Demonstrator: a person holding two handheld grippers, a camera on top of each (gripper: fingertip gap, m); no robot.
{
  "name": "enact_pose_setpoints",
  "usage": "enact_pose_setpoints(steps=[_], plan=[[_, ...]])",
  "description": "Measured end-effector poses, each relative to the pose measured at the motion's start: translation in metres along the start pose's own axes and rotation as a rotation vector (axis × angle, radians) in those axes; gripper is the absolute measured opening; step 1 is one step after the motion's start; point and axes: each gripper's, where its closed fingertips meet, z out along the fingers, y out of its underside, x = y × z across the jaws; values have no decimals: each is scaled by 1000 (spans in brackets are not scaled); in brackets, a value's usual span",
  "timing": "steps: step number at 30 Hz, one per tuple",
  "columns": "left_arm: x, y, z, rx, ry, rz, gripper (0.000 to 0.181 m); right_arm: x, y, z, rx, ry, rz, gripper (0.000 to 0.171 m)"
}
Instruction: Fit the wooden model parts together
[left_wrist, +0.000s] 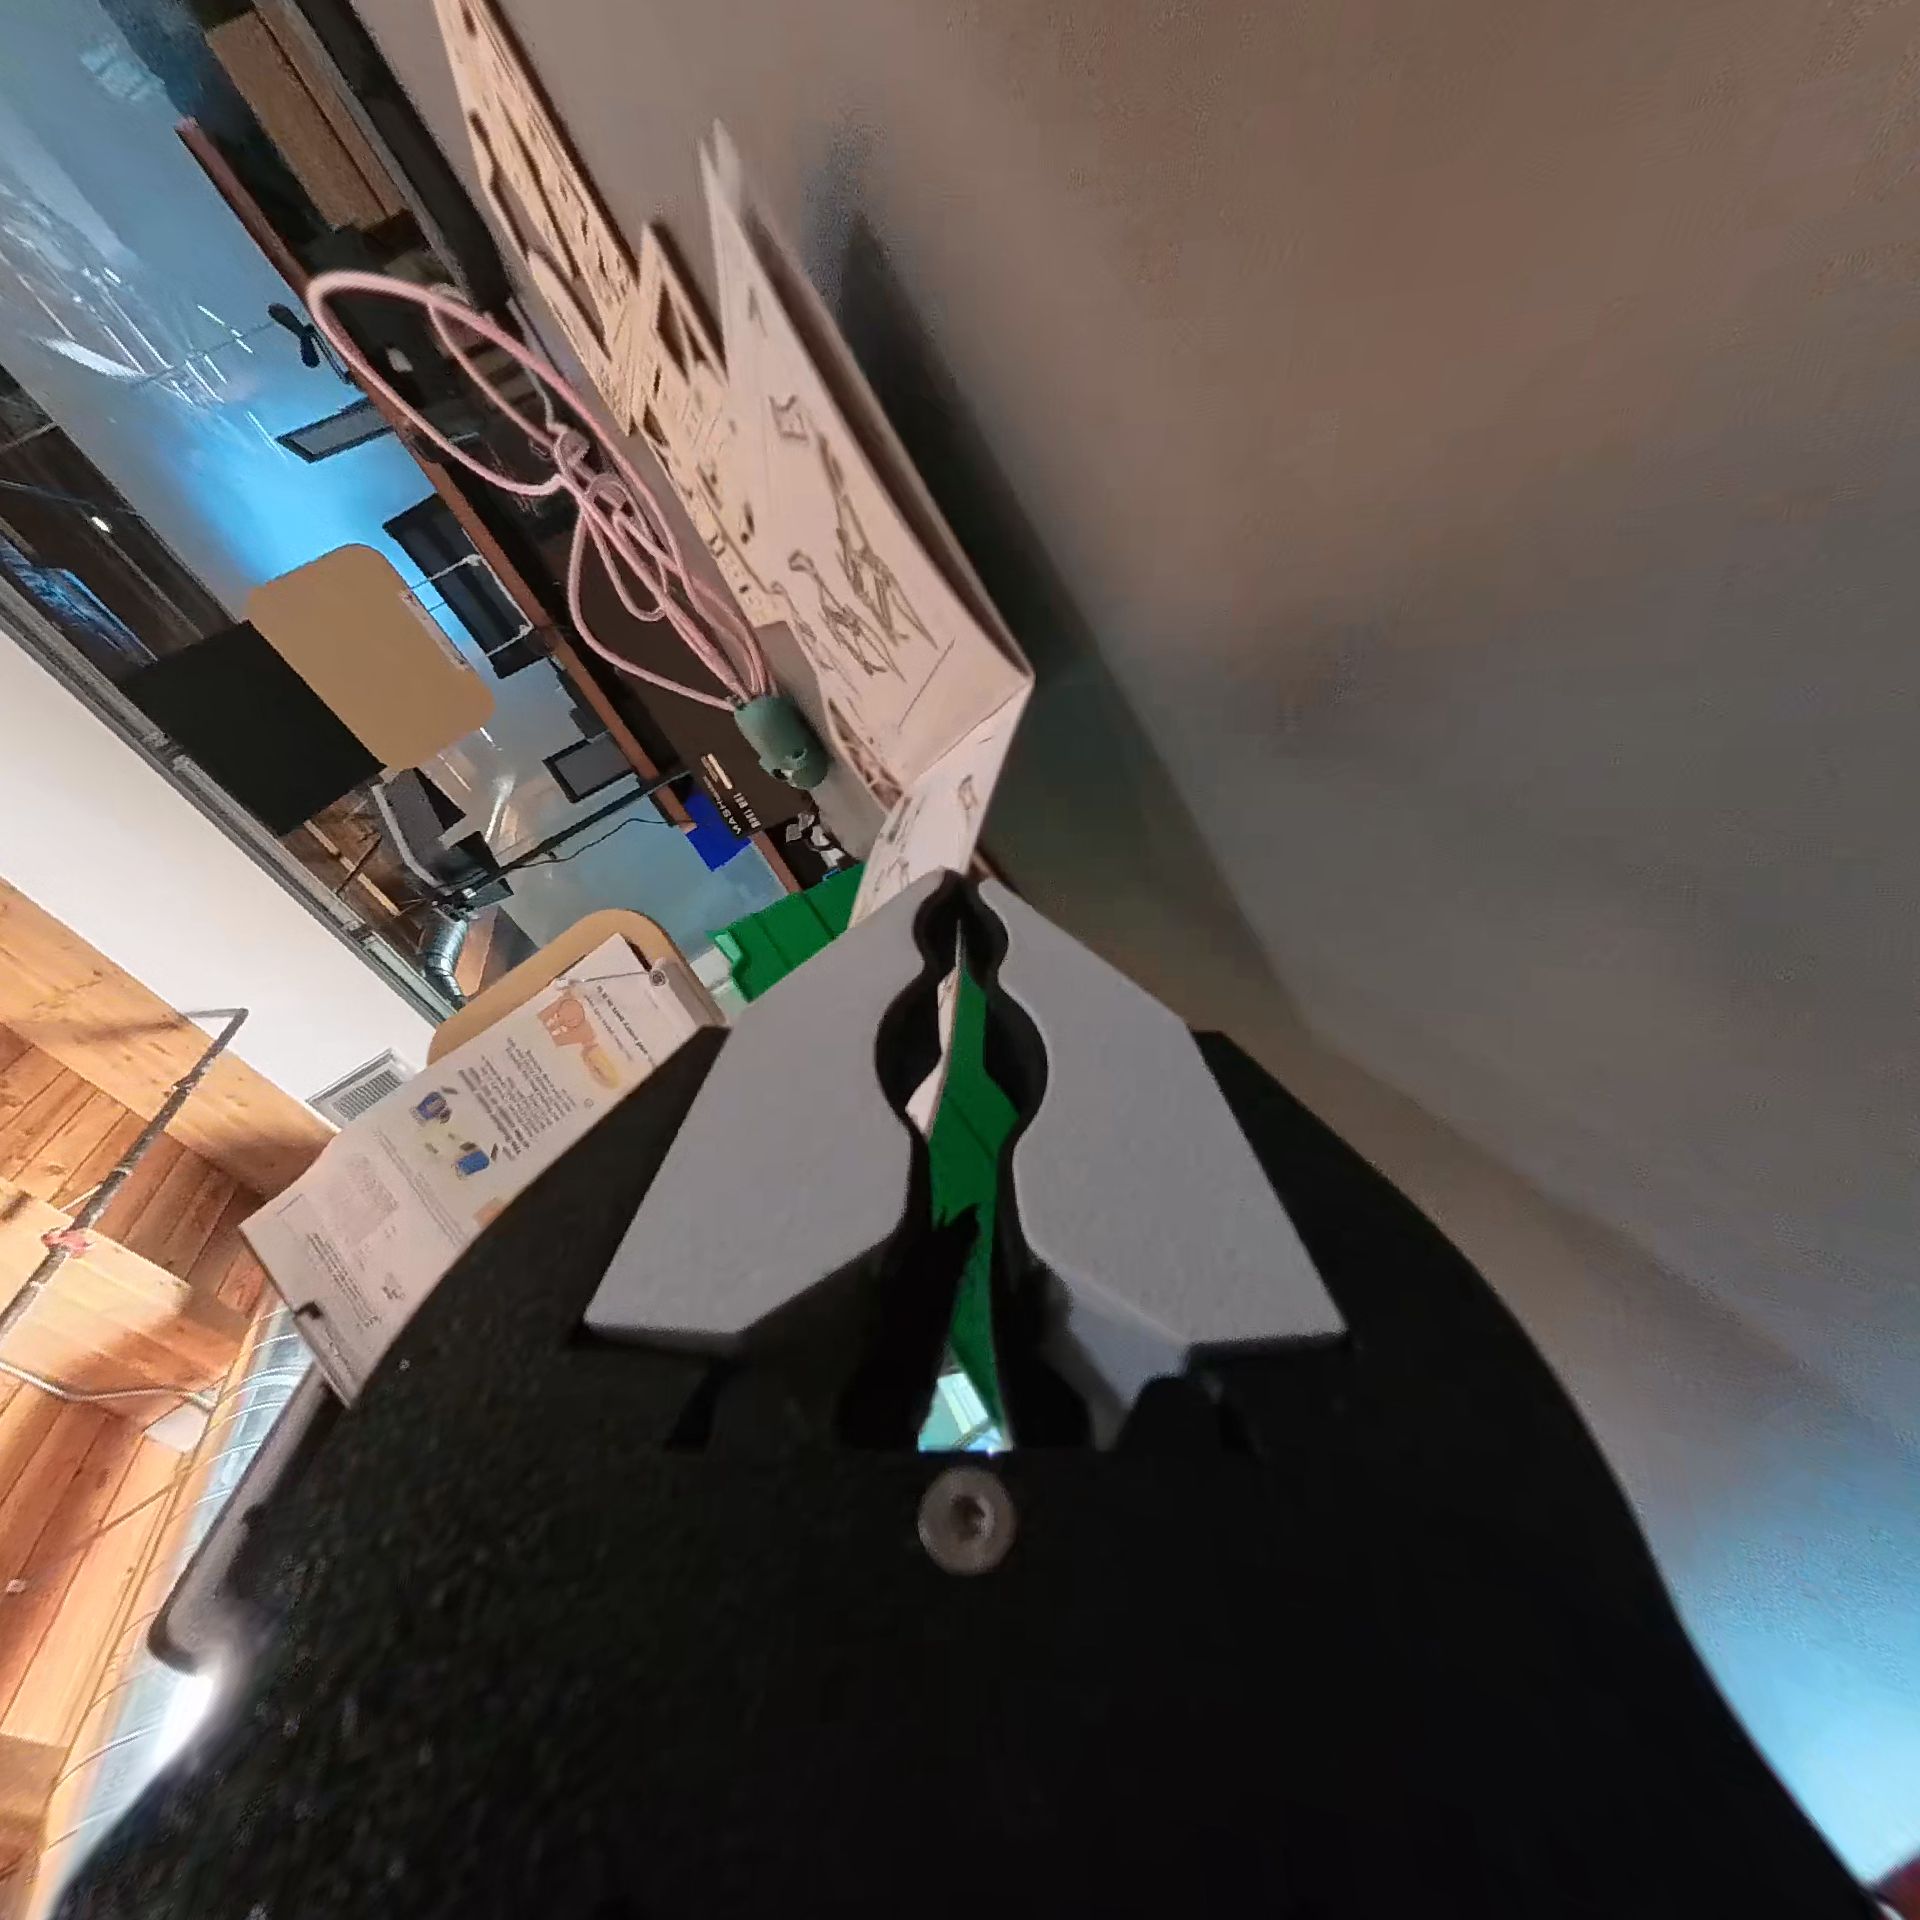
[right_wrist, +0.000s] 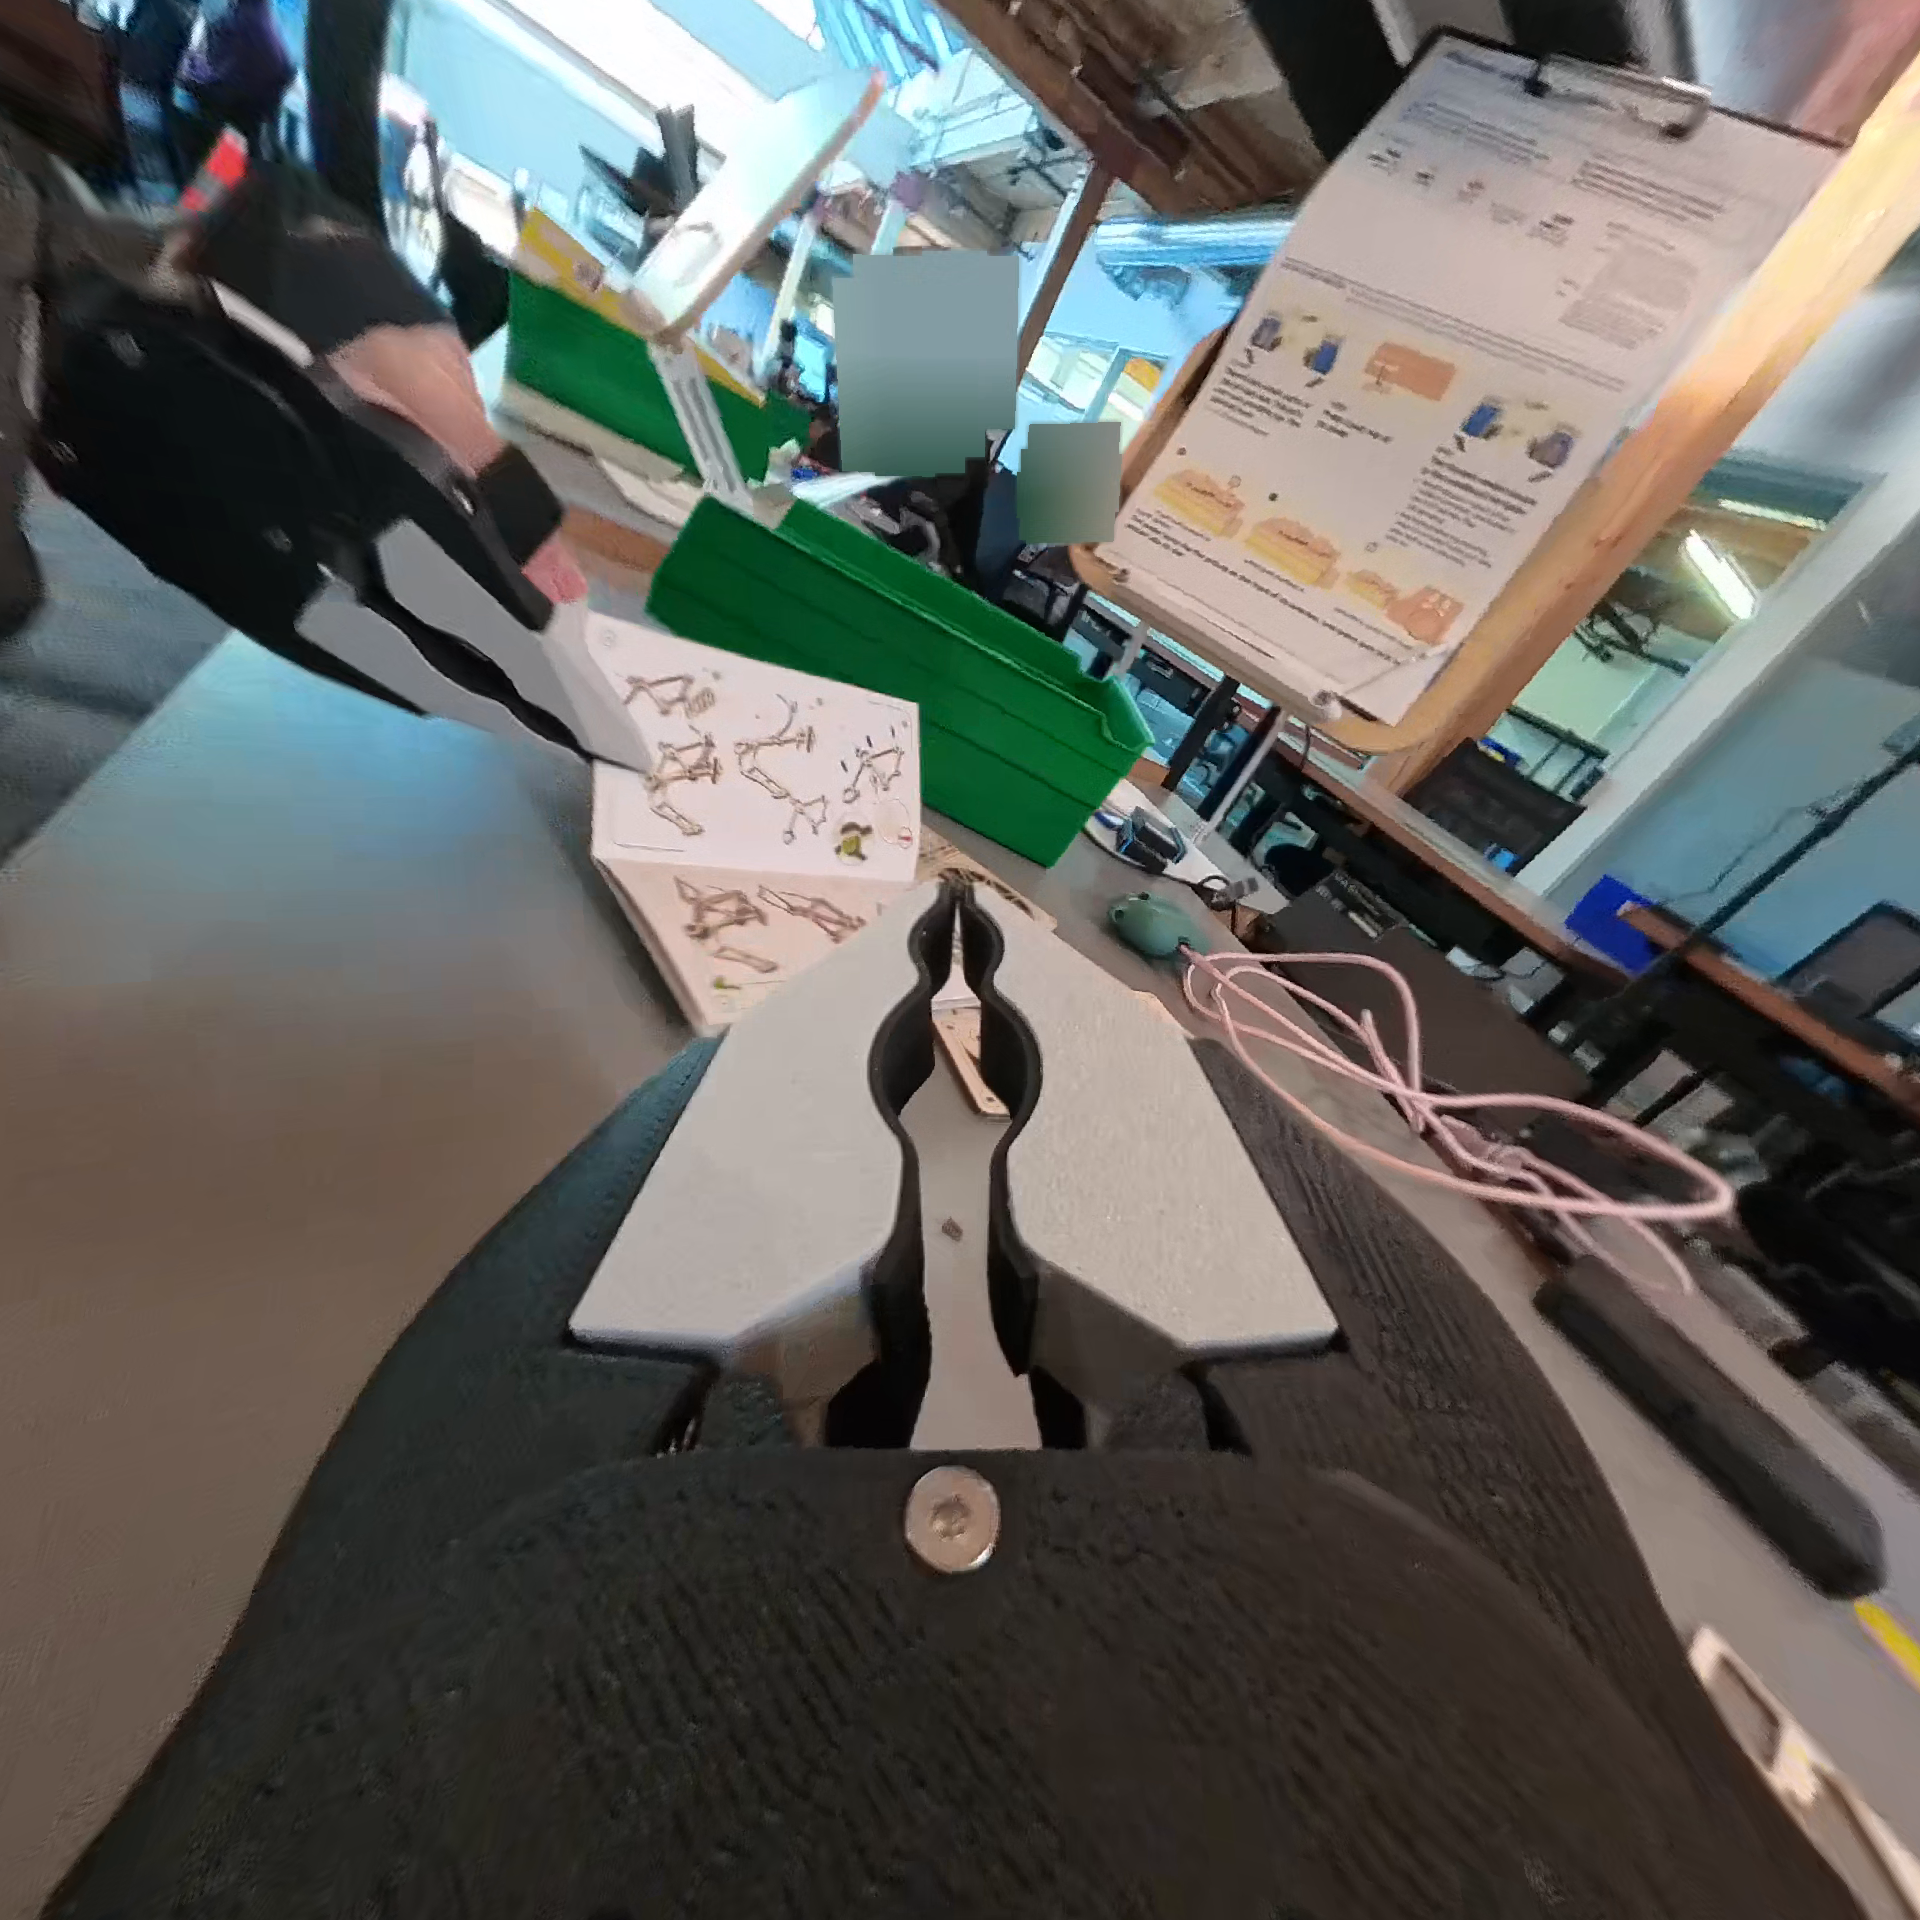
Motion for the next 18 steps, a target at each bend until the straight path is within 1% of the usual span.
enact_pose_setpoints(steps=[1,4,6,9,12,13,18], plan=[[4,-4,-7,4,-5,-9,0,-6,0,1,-12,-17,-43,0],[13,-12,-20,13,3,-75,0,-37,8,7,-73,-144,-155,17],[15,-14,-25,17,-6,-136,0,-57,19,11,-143,-231,-209,25],[12,-16,-31,32,-22,-256,0,-72,28,16,-212,-261,-306,36],[7,-16,-34,53,-43,-342,0,-78,36,27,-269,-245,-401,51],[6,-16,-35,58,-48,-354,0,-77,38,32,-283,-226,-433,54],[7,-13,-37,91,-53,-375,0,-70,37,54,-281,-130,-544,51]])
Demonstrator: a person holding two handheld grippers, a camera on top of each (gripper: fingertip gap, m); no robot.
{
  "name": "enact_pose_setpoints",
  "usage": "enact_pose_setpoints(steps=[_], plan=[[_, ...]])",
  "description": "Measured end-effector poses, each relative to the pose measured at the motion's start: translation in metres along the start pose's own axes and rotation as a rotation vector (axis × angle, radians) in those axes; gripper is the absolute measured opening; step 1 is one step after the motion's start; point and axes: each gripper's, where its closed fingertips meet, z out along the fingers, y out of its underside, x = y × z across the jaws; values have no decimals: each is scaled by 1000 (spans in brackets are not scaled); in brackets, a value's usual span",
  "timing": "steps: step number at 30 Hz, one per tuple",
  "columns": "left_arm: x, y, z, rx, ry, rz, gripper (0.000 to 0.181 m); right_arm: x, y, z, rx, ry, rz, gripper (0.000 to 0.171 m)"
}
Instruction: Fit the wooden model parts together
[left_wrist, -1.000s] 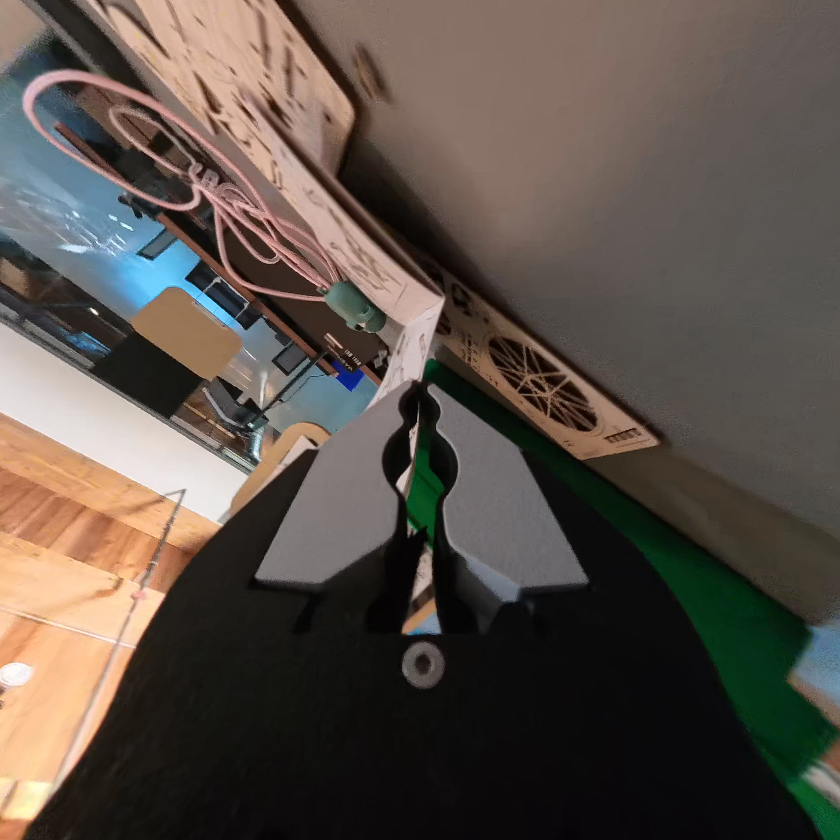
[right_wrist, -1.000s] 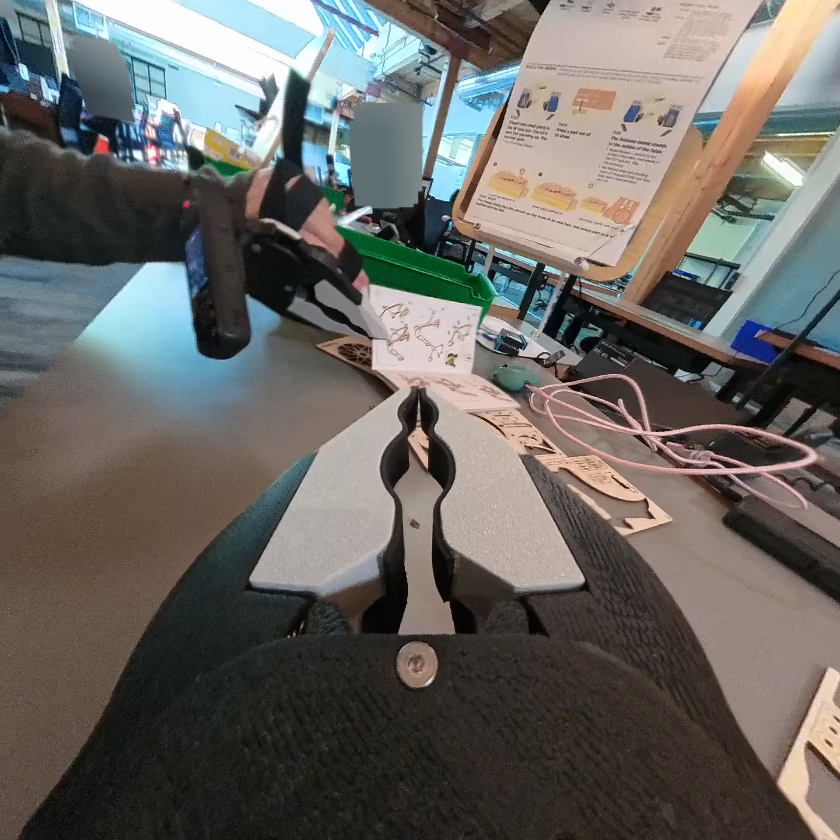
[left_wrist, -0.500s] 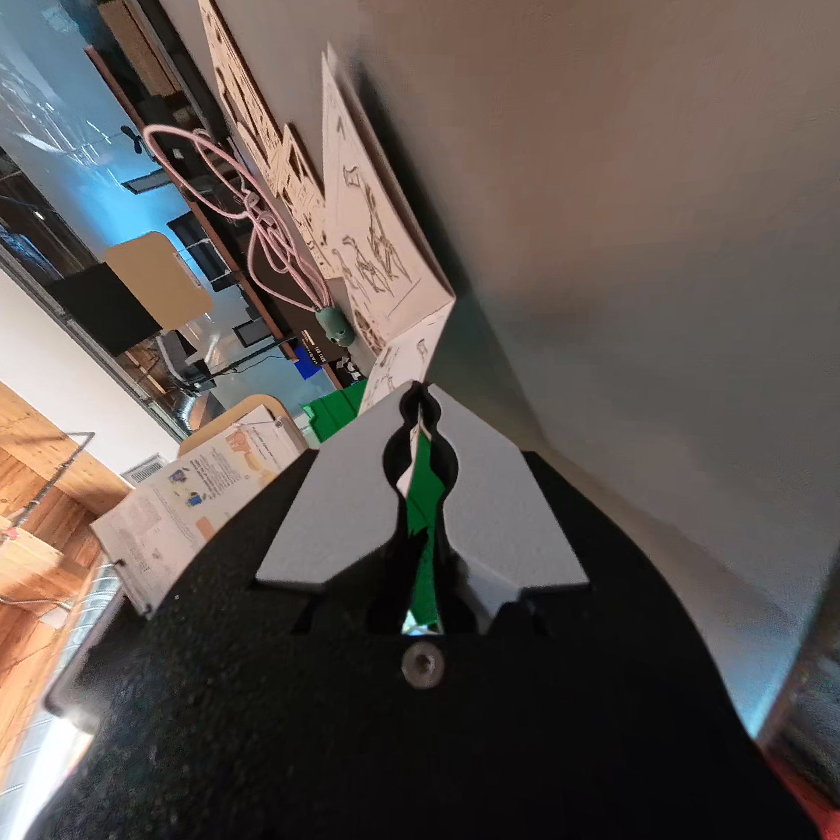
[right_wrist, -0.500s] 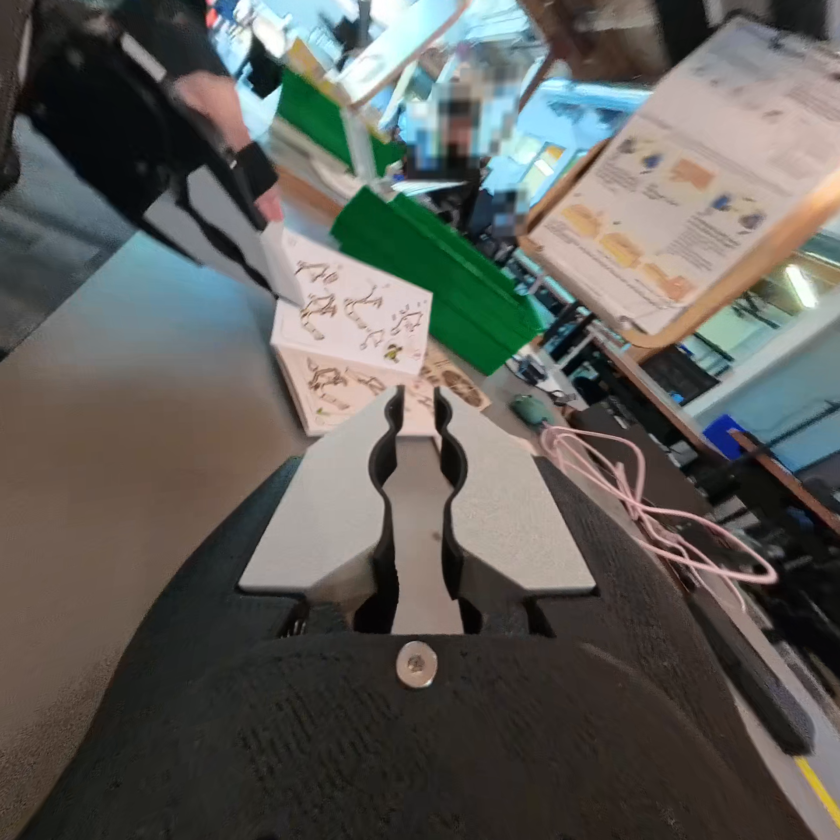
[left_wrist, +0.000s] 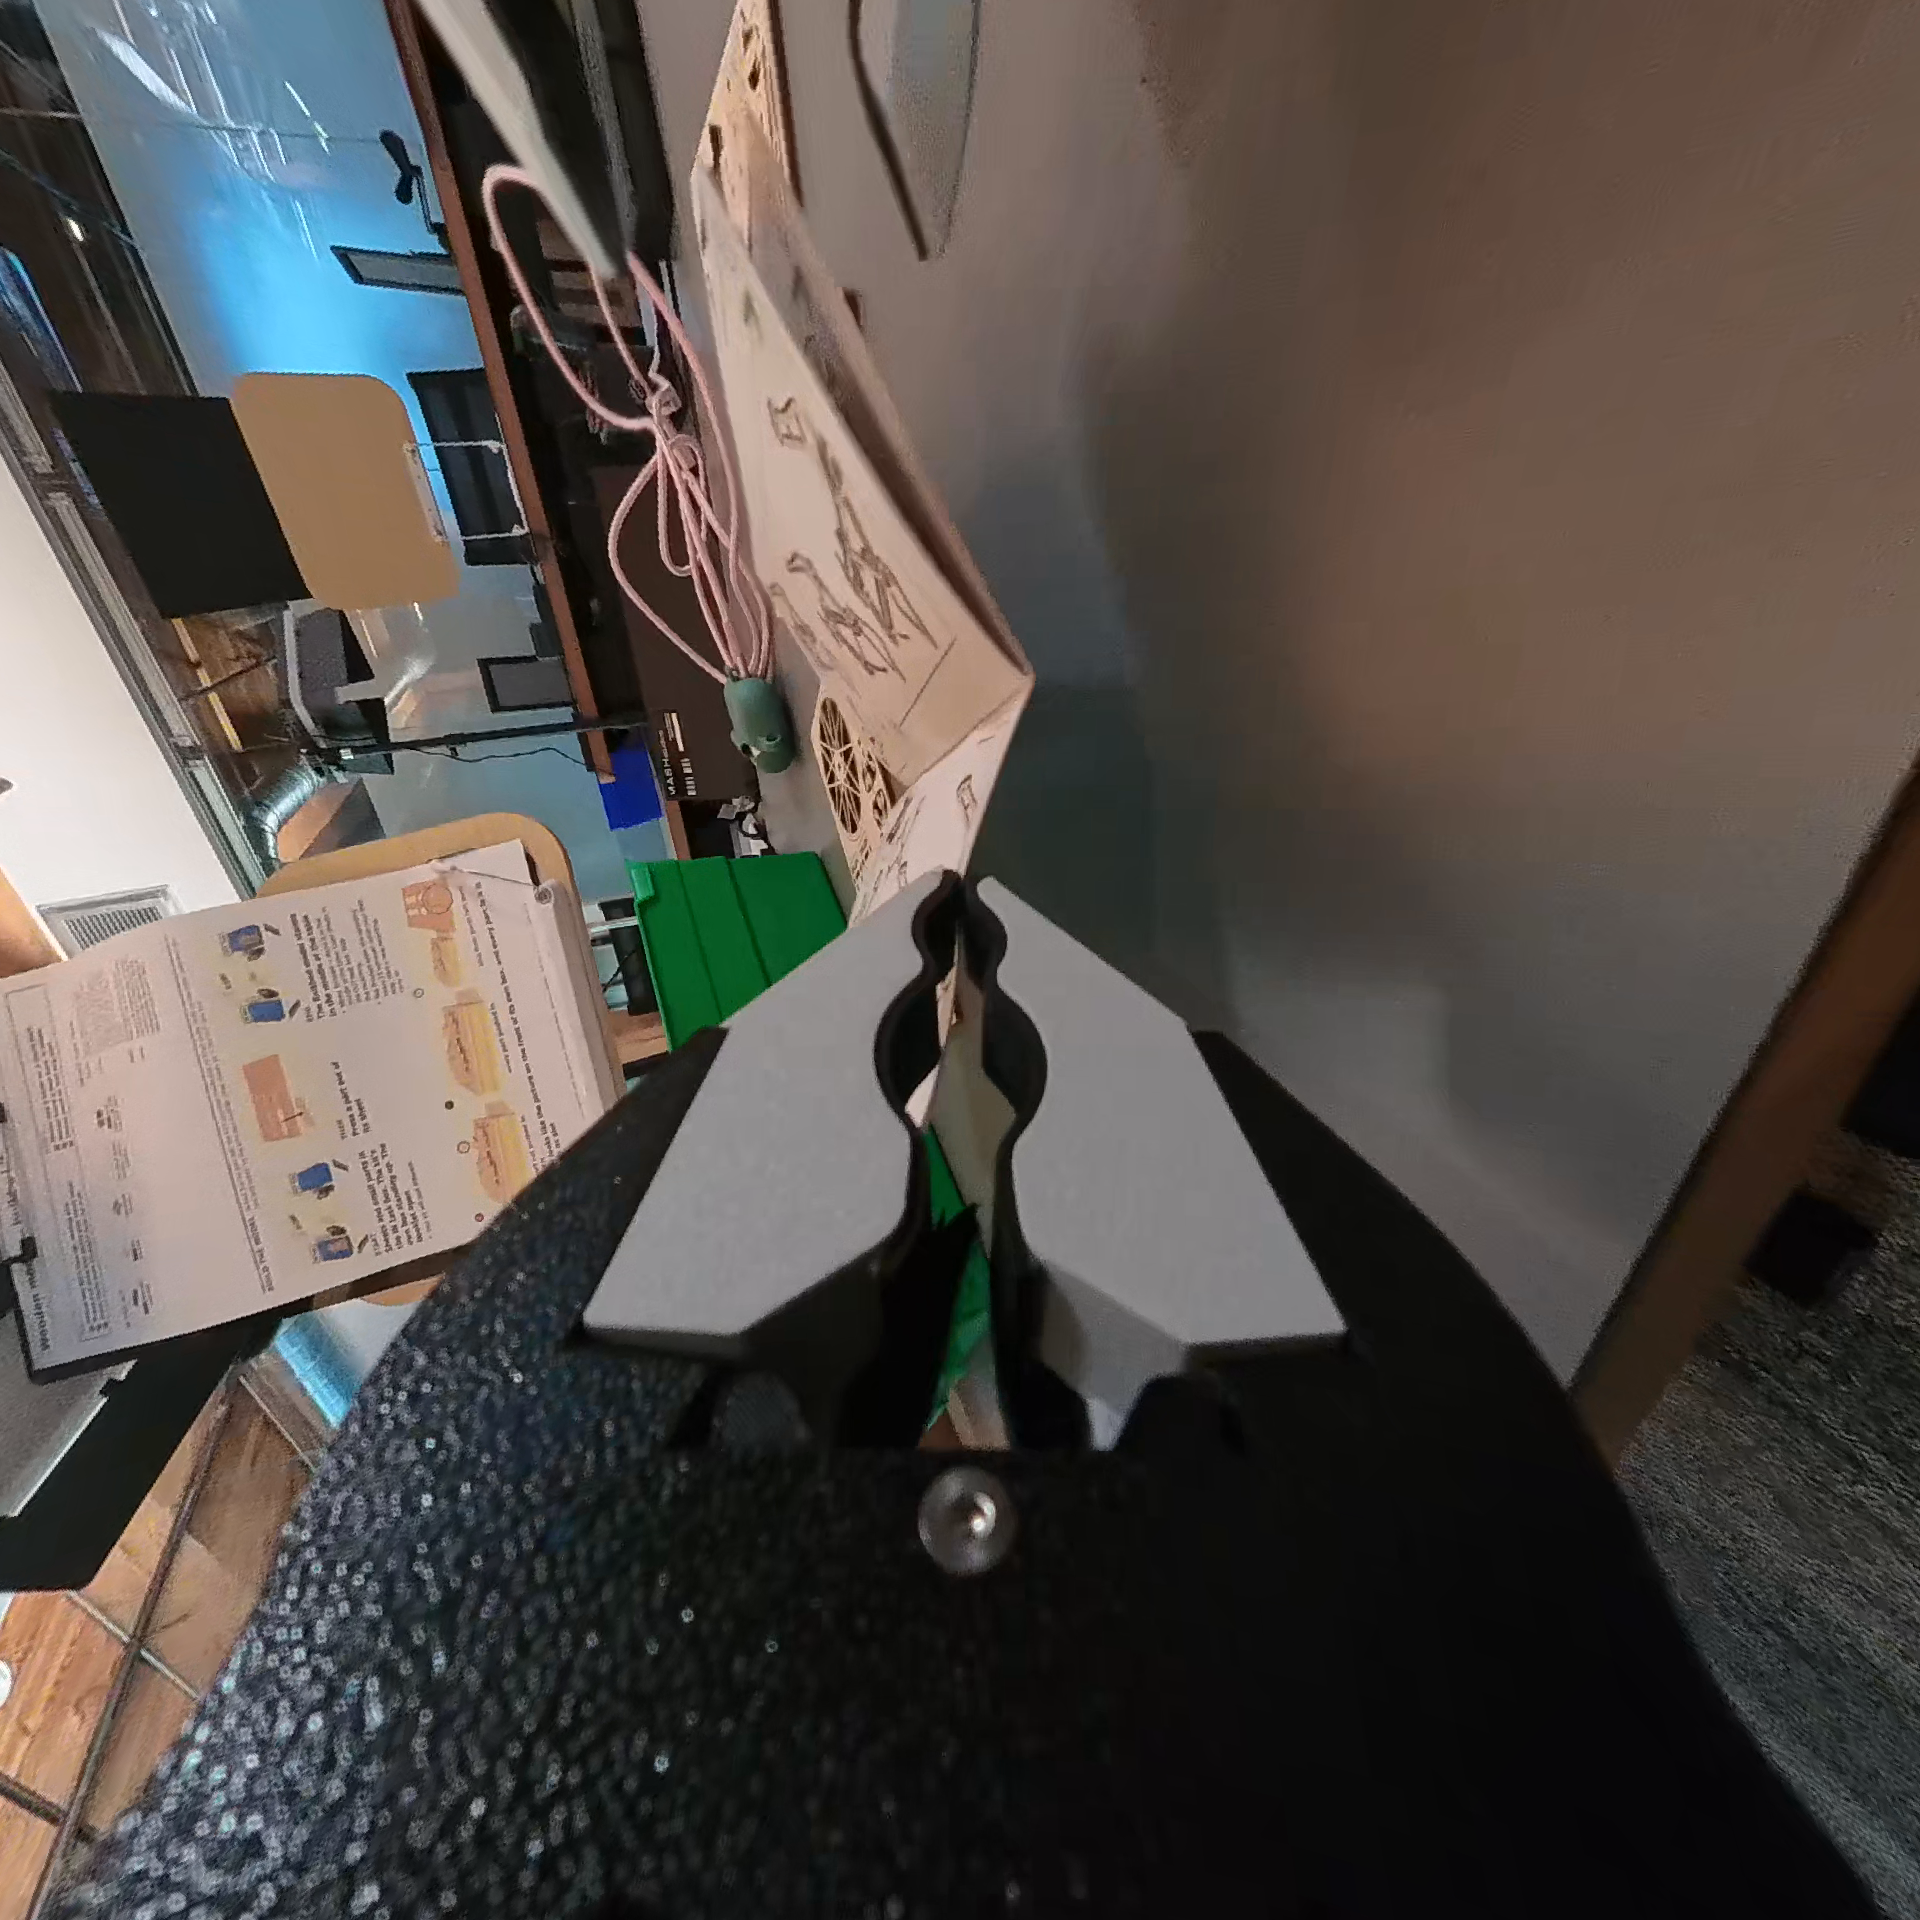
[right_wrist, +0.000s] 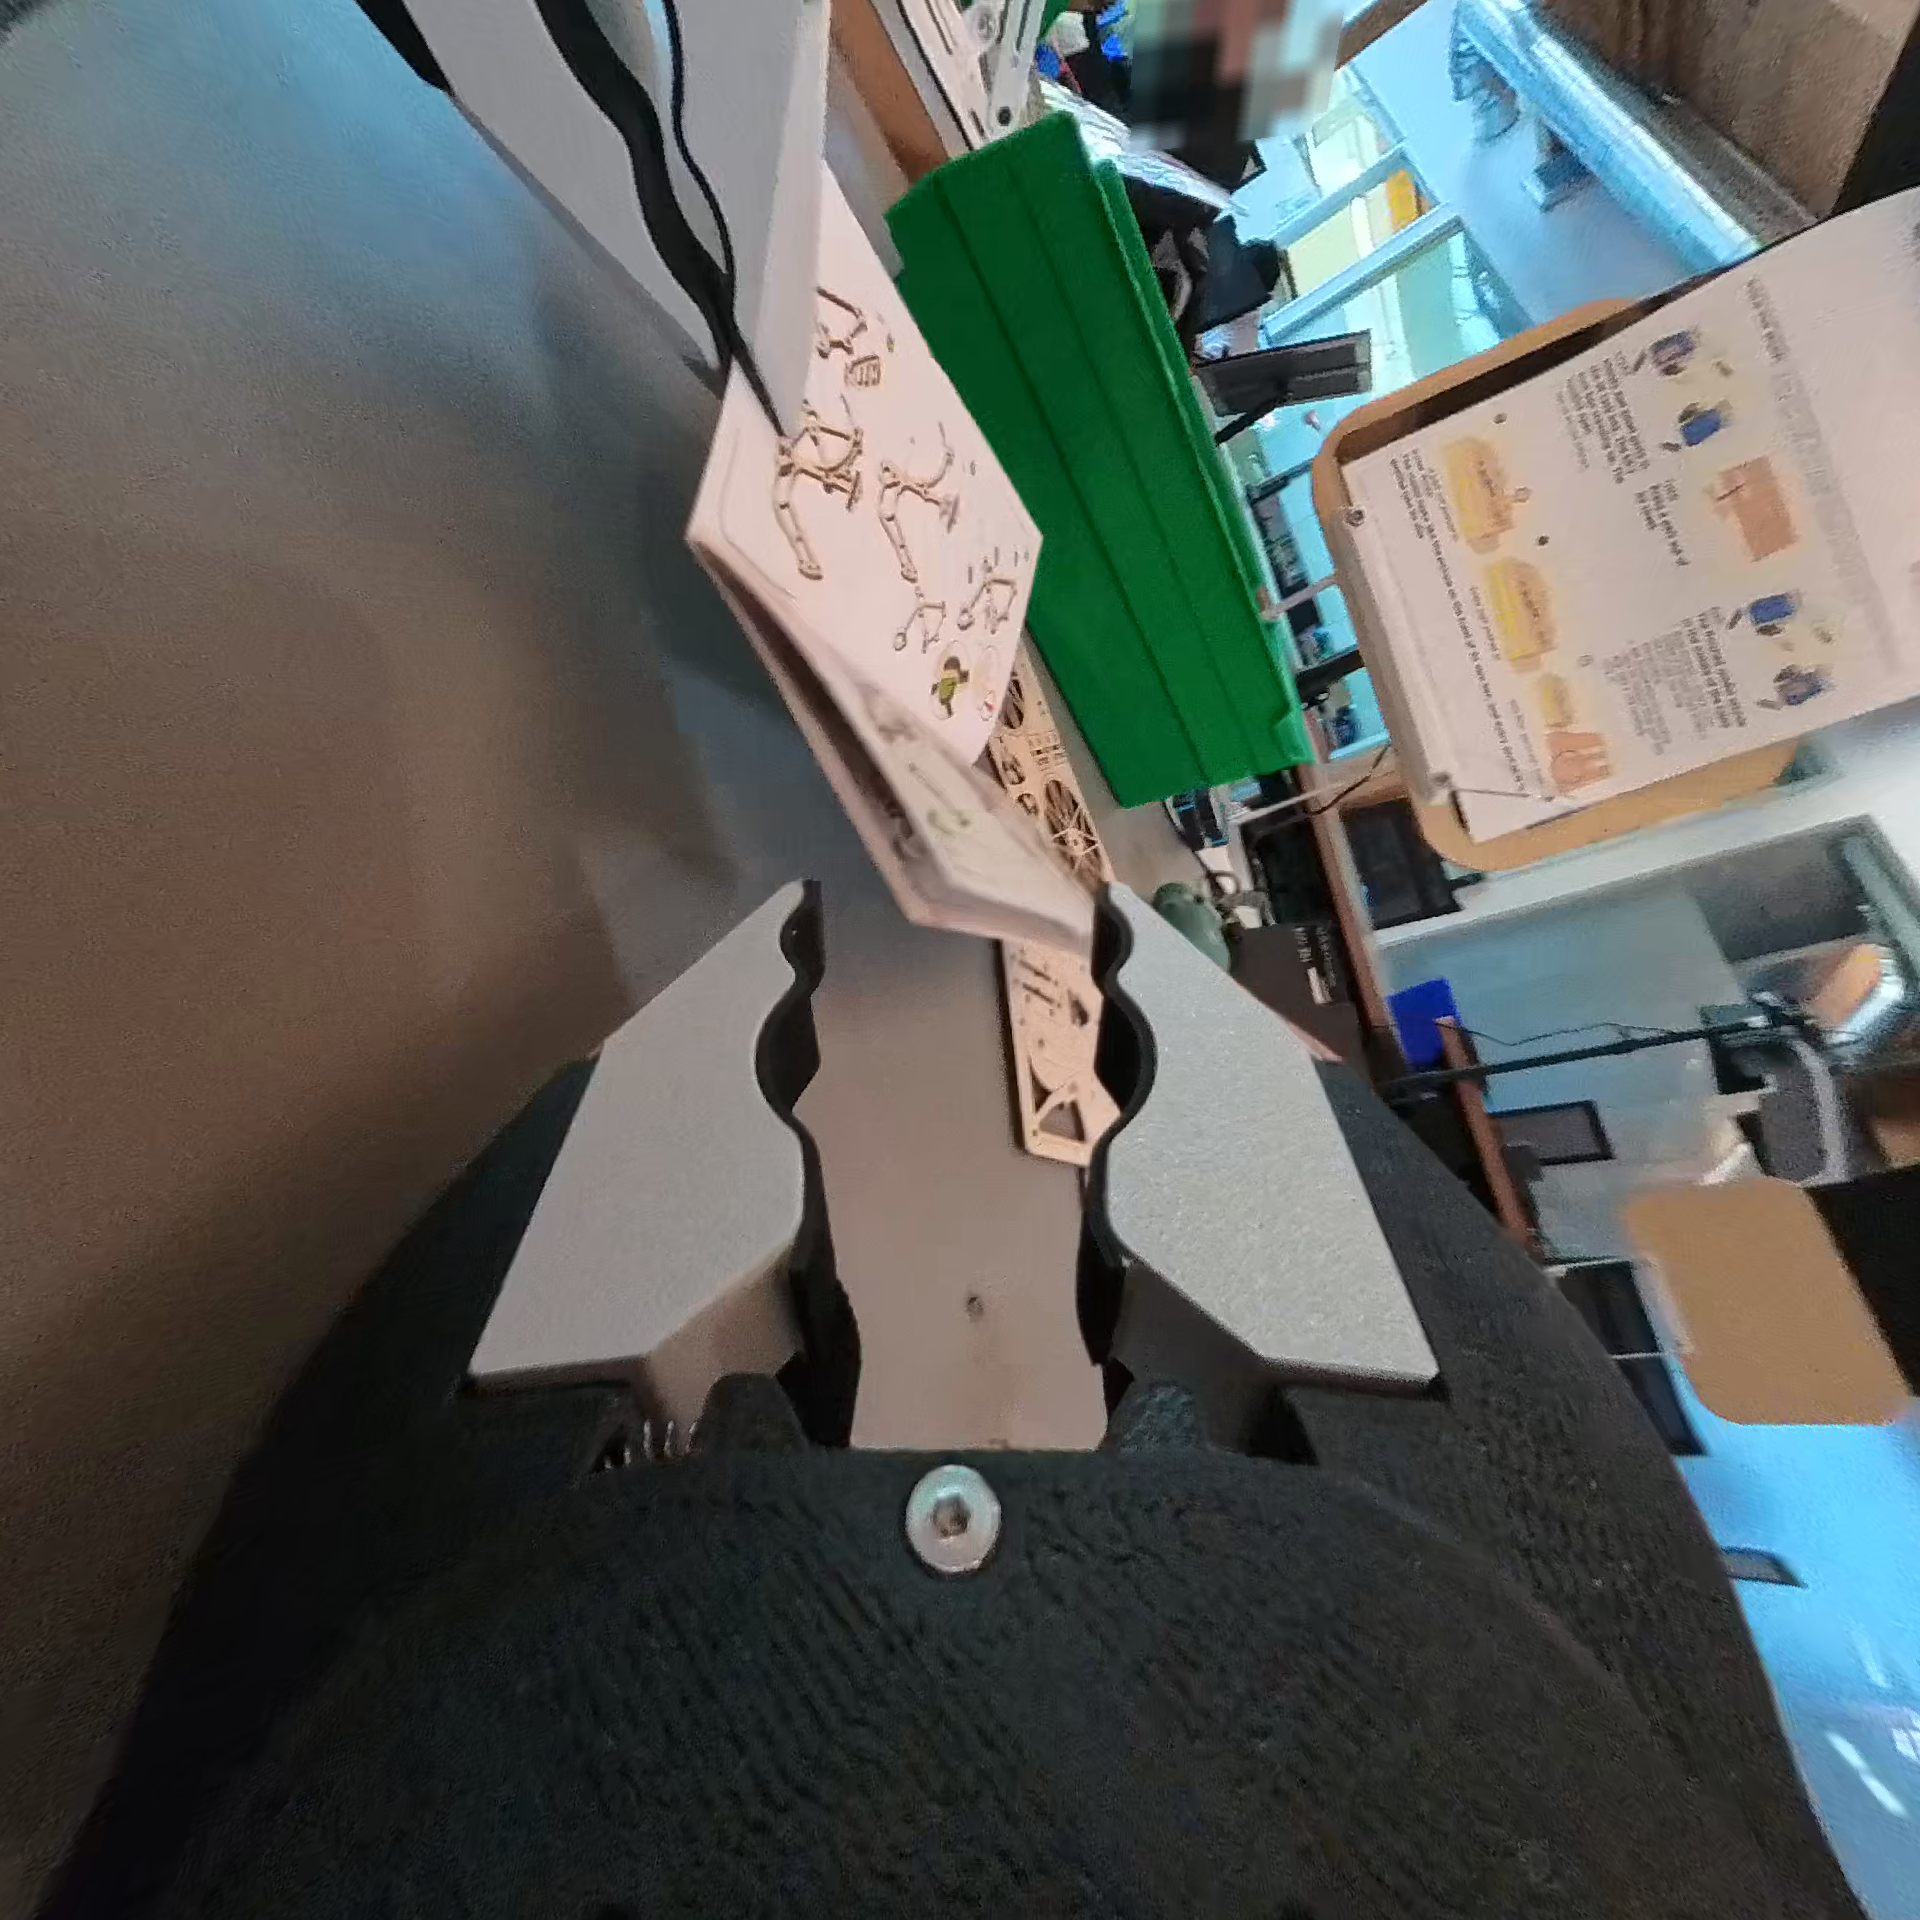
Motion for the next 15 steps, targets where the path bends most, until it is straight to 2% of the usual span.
enact_pose_setpoints(steps=[7,8,11,15], plan=[[4,2,-3,48,-2,21,0,-6,-1,16,1,20,-178,41],[4,2,-3,58,-4,14,0,-7,0,17,-1,19,-196,36],[6,4,-4,73,10,-10,0,-8,0,16,7,26,-238,2],[16,-8,-8,192,120,-172,3,-12,-4,13,18,34,-287,0]])
